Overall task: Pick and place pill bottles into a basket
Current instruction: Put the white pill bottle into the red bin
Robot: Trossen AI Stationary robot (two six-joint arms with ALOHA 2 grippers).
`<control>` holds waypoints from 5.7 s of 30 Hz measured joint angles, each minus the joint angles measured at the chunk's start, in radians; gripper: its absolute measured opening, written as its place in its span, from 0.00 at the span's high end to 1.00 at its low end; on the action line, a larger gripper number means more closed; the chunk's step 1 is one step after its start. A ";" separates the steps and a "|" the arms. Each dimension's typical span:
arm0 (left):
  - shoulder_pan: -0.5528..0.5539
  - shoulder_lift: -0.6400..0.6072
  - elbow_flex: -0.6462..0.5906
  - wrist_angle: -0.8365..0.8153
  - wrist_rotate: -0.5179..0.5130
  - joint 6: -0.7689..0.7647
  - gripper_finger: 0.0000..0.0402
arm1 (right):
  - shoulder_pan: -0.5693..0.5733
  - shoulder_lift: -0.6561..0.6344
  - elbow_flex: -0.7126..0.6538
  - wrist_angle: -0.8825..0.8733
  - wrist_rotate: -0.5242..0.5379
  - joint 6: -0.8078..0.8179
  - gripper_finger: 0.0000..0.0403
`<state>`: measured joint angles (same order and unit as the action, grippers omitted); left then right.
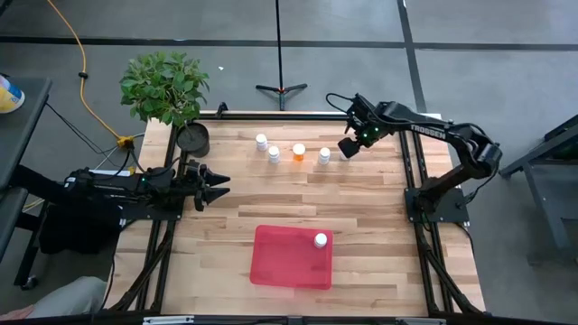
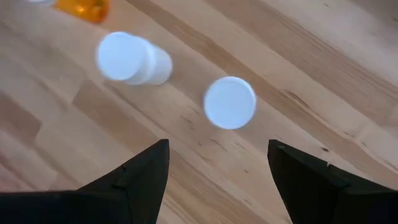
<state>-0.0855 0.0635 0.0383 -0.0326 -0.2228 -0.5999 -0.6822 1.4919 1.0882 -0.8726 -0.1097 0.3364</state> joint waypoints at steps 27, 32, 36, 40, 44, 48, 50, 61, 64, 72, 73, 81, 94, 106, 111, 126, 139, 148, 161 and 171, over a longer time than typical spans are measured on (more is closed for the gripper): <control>0.000 0.000 0.000 0.000 0.001 -0.014 0.23 | -0.012 0.067 0.000 0.100 0.025 0.015 0.35; 0.000 0.000 0.000 0.000 0.001 -0.013 0.23 | -0.012 0.067 0.000 0.117 0.024 0.006 0.34; 0.000 0.000 0.000 0.000 0.002 -0.013 0.23 | -0.012 0.067 0.000 0.127 0.008 0.004 0.30; 0.000 0.000 0.000 0.000 0.002 -0.013 0.23 | -0.012 0.067 0.000 0.129 0.006 0.001 0.25; 0.000 0.000 0.000 0.001 0.002 -0.012 0.23 | -0.012 0.072 0.000 0.129 0.030 0.001 0.24; 0.000 0.000 0.000 0.001 0.002 -0.012 0.23 | -0.020 0.093 0.000 0.122 0.036 0.005 0.24; 0.000 0.000 0.000 0.000 0.002 -0.011 0.23 | -0.020 0.110 0.000 0.122 0.037 0.005 0.24; 0.000 0.000 0.000 0.000 0.007 -0.012 0.23 | -0.019 0.198 0.000 0.119 0.022 0.000 0.24; 0.000 0.000 0.000 0.000 0.006 -0.012 0.23 | -0.020 0.203 0.001 0.121 0.022 0.000 0.24; 0.000 0.000 0.000 0.000 0.006 -0.012 0.23 | -0.020 0.204 0.001 0.130 0.026 0.000 0.24; 0.000 0.000 0.000 0.000 0.006 -0.012 0.23 | -0.020 0.204 0.000 0.130 0.026 0.000 0.24; 0.000 0.000 0.000 0.000 0.006 -0.012 0.23 | -0.020 0.204 0.000 0.130 0.030 0.000 0.24; 0.000 0.000 0.000 0.000 0.006 -0.012 0.23 | -0.020 0.204 0.001 0.131 0.029 0.002 0.38; 0.000 0.000 0.000 0.000 0.005 -0.012 0.23 | -0.021 0.200 0.003 0.134 0.032 0.004 0.63; 0.000 0.000 0.000 0.000 0.005 -0.012 0.23 | -0.021 0.200 0.003 0.134 0.030 0.004 0.62; 0.000 0.000 0.000 0.000 0.005 -0.012 0.23 | -0.017 0.206 0.077 0.020 0.047 0.026 0.63; 0.000 0.000 0.000 0.000 0.005 -0.012 0.23 | 0.017 0.205 0.373 -0.300 0.114 -0.001 0.63; 0.000 0.000 0.000 0.000 0.005 -0.012 0.23 | 0.108 0.204 0.677 -0.445 0.184 0.003 0.63; 0.000 0.000 0.000 0.000 0.005 -0.012 0.23 | 0.296 0.202 0.928 -0.400 0.154 0.059 0.63; 0.000 0.000 0.000 0.000 0.005 0.003 0.23 | 0.522 0.212 0.926 -0.297 0.136 0.144 0.63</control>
<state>-0.0855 0.0639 0.0383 -0.0326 -0.2176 -0.5967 -0.1597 1.7042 2.0144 -1.1696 0.0261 0.4806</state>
